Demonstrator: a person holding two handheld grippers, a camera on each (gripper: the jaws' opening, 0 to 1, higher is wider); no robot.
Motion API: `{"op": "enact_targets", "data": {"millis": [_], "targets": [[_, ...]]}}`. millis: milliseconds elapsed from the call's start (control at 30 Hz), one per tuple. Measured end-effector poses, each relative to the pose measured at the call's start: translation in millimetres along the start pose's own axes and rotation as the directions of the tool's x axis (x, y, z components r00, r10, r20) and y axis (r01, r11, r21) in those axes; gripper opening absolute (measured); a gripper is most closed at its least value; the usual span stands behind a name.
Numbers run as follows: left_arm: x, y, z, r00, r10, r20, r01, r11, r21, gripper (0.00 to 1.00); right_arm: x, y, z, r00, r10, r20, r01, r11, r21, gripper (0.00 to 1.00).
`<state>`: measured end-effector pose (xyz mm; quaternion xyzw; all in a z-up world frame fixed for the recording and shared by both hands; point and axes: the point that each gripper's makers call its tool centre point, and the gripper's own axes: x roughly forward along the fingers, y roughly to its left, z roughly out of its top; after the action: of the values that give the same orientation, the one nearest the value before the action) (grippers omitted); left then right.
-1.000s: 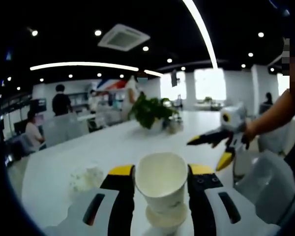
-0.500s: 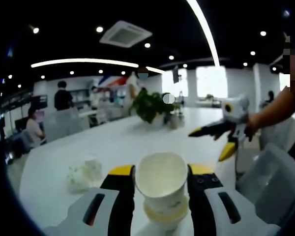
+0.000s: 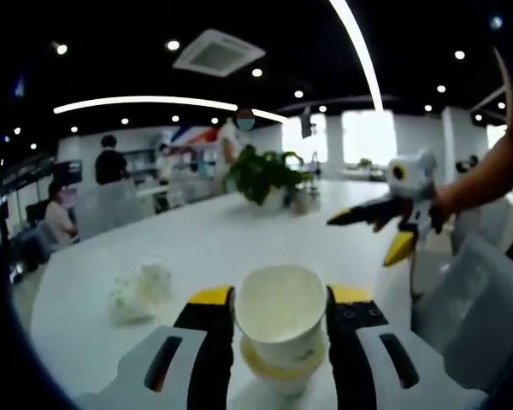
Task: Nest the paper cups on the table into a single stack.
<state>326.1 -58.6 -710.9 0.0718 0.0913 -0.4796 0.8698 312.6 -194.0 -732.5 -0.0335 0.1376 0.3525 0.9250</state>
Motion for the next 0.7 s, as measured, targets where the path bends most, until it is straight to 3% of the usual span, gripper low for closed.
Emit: {"op": "enact_targets", "data": {"millis": [100, 567, 700], "targets": [[2, -2.1, -7.5, 1.000, -0.009, -0.029, 0.010, 0.999, 0.031, 0.40, 0, 1, -1.0, 1.000, 0.001, -0.001, -0.001, 1.000, 0.000, 0.98], [3, -4.3, -31.2, 0.995, -0.022, -0.096, 0.024, 1.000, 0.017, 0.41, -1, 4, -1.4, 1.000, 0.006, 0.000, -0.006, 1.000, -0.001, 0.98], [3, -7.6, -37.7, 0.992, -0.030, -0.125, 0.037, 0.998, 0.055, 0.42, 0, 3, -1.1, 1.000, 0.006, 0.001, -0.006, 1.000, -0.001, 0.98]]}}
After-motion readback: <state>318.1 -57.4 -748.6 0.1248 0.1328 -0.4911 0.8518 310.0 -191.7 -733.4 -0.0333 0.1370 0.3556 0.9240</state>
